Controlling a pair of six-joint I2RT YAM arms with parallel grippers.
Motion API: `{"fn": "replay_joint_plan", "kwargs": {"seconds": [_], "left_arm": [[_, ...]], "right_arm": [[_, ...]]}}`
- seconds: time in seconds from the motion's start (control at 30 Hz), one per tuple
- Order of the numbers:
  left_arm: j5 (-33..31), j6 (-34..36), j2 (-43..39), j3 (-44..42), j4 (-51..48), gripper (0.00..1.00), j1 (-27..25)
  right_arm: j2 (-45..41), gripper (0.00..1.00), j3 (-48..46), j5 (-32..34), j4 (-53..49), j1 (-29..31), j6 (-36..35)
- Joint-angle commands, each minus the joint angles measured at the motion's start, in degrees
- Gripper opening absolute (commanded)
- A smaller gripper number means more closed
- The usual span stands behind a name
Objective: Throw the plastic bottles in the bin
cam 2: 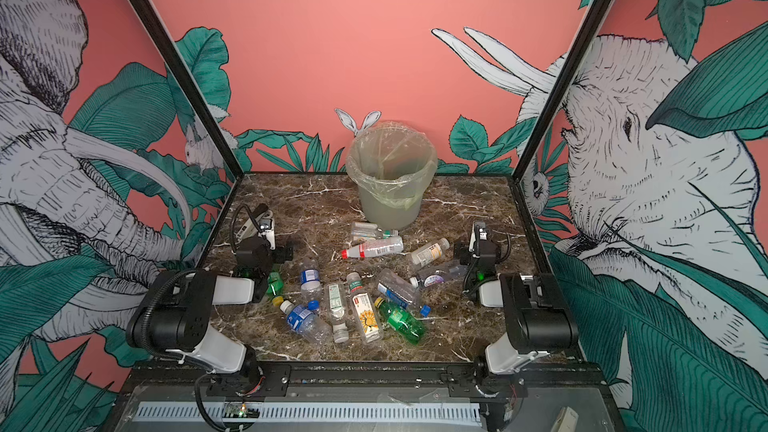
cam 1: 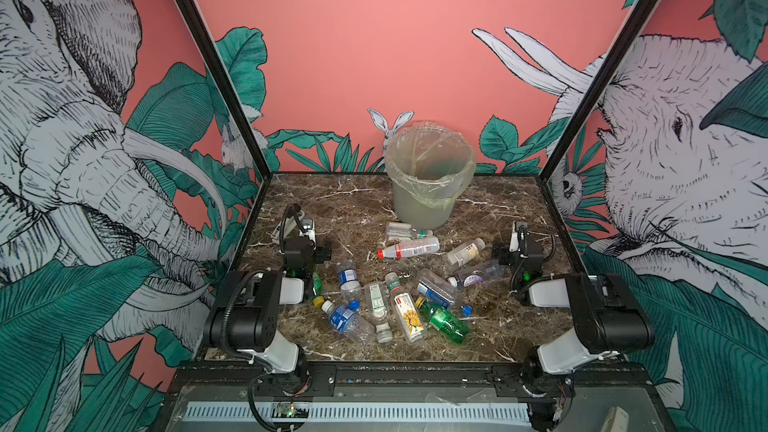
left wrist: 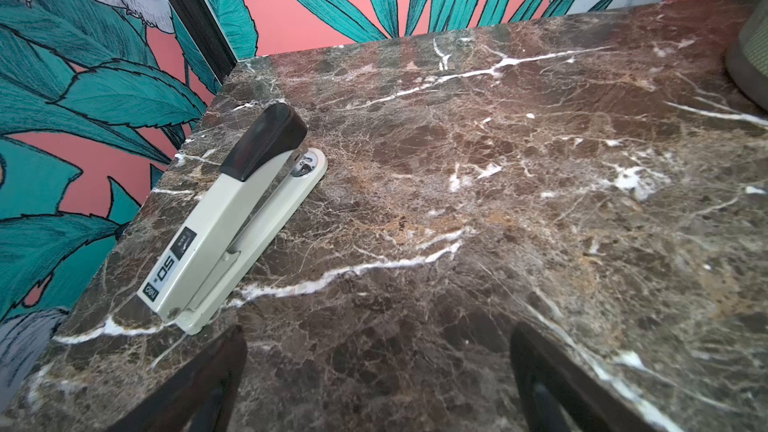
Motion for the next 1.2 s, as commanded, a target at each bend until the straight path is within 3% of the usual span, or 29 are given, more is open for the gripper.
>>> {"fn": "replay_joint_plan", "kwargs": {"seconds": [0.0,0.13,0.4,1.17], "left_arm": [[0.3,0.61,-0.42,0.73,1.45,1.0,0.15],[0.39,0.57,-0.42,0.64,1.58,1.0,0.1],[0.32,0.57,-0.42,0.75,1.4,1.0,0.08],[0.34,0.57,-0.42,0.75,1.41,0.99,0.09]], "right_arm": [[-0.39,0.99,-6.57,7.1,14.44,-0.26,2.72],[0.57,0.99,-9.43,8.96,21.31,-0.31,3.36],[-0.86,0.99,-3.4,8.32,8.35,-0.22,3.26],[-0.75,0.99,-1.01,6.41,4.15,0.09,2.1]]}}
